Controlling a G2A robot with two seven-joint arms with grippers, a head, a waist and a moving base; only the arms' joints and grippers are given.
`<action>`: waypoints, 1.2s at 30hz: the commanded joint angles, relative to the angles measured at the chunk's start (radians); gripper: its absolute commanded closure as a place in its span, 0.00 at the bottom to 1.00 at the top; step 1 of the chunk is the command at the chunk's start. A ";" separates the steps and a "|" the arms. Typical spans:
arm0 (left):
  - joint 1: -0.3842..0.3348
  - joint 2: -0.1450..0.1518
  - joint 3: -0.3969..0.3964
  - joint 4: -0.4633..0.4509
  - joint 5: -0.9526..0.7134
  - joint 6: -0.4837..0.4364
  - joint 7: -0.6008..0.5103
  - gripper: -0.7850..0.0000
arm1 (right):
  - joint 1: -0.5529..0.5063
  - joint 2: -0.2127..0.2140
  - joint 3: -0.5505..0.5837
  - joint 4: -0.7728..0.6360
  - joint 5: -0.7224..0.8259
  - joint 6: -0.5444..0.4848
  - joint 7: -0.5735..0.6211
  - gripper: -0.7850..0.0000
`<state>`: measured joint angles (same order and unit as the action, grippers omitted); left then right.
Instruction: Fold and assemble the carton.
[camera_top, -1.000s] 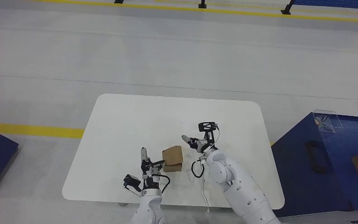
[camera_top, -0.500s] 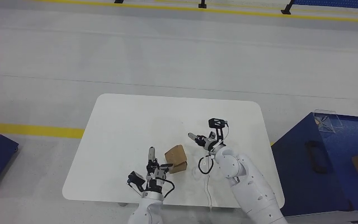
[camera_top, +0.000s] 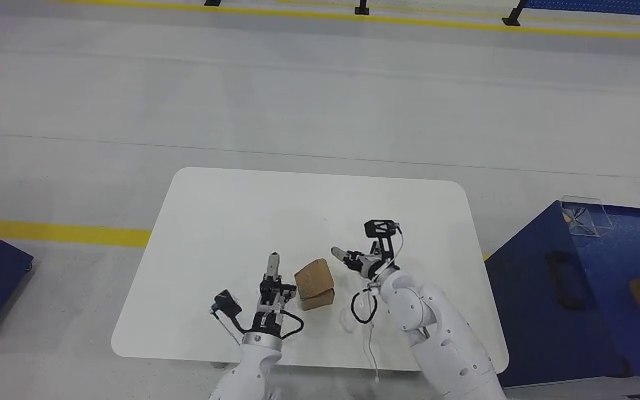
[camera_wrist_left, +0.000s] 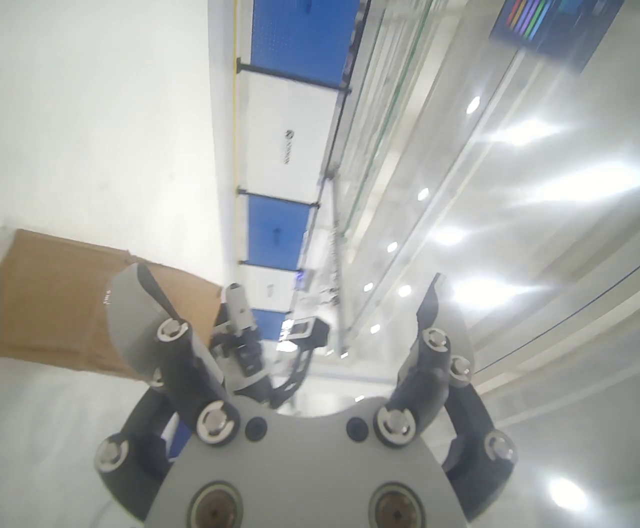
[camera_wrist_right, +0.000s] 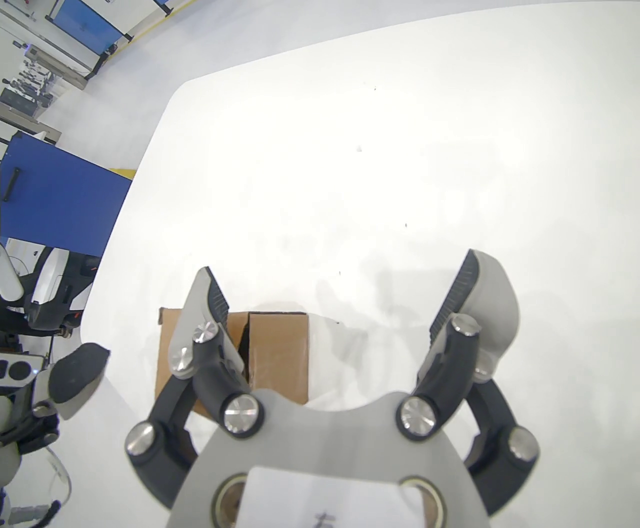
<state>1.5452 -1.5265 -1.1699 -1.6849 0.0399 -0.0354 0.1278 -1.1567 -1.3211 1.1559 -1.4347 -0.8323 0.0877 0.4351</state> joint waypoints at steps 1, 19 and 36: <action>0.003 0.012 -0.018 -0.037 0.141 0.155 -0.078 0.00 | -0.021 0.003 0.012 -0.046 0.005 0.023 0.027 0.00; -0.162 -0.004 0.044 0.217 0.173 0.307 -0.107 0.24 | -0.023 0.003 0.001 -0.062 -0.056 0.072 0.086 0.00; -0.132 -0.027 0.127 0.251 0.072 0.172 -0.059 0.26 | -0.035 0.006 0.029 -0.053 -0.136 0.077 0.015 0.00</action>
<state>1.4151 -1.5529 -1.0448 -1.4376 0.1134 0.1377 0.0664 -1.1919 -1.3146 1.1882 -1.4902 -0.9591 0.1659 0.4492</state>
